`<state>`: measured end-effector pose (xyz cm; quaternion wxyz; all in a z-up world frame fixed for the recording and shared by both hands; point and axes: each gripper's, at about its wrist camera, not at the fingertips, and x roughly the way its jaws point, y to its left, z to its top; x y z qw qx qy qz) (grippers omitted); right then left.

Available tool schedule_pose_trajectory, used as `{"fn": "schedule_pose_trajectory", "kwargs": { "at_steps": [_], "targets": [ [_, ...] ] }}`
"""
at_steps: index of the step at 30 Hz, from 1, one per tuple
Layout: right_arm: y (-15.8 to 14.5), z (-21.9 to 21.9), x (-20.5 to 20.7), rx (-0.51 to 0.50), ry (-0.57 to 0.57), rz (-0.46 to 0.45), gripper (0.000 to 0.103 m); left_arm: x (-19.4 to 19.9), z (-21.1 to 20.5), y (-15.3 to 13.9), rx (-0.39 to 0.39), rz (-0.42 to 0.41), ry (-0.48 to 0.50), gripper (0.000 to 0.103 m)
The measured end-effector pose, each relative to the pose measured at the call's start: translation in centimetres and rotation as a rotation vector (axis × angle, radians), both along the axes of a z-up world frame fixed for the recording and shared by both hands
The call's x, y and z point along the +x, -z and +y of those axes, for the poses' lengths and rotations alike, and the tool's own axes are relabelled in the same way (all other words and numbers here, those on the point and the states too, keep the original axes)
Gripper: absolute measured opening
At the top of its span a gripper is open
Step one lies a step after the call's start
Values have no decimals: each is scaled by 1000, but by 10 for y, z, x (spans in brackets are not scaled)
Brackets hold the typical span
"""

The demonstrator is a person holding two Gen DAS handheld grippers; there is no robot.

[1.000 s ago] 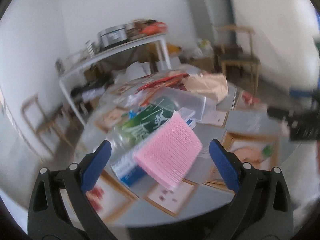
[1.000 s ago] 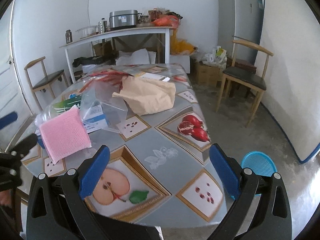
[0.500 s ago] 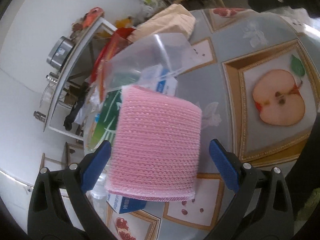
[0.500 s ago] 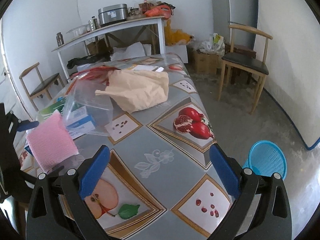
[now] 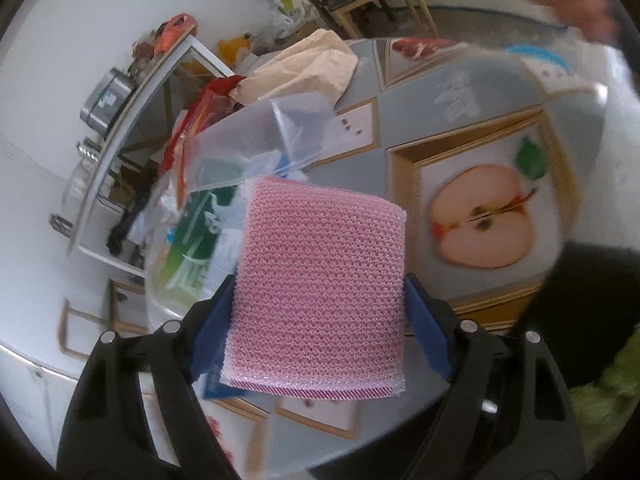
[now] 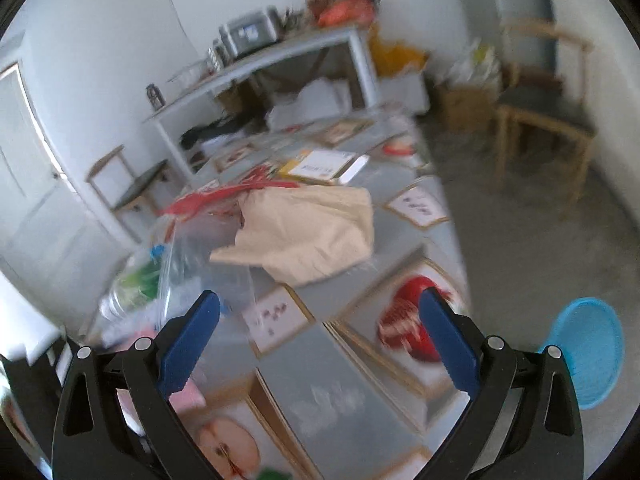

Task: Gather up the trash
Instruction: 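Grasp the pink sponge with the left tool while the right tool grasps the tan paper bag, then carry sponge and paper bag to the blue wastebasket and release both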

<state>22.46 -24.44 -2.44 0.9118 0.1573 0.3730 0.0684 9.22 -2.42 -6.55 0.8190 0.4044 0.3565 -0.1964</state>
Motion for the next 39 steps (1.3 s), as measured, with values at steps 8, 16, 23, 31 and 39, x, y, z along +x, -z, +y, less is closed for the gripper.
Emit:
{"fn": "schedule_pose_trajectory", "kwargs": {
  "at_steps": [8,16,23,31,39],
  "targets": [
    [32,21,112,-128,-136,136,93,-8,4,-1,-212,106,-129,77],
    [58,38,112,-182,-205,223,55,4,20,1,-369,183,-259,77],
    [55,35,93,-157,-198,241,7,0,26,2,-417,181,-297,76],
    [-6,9,36,-80,-127,101,4,-8,30,-2,-454,169,-321,75],
    [-60,-35,-32,18,-41,-51,4,-21,33,-21,-526,153,-336,75]
  ]
}}
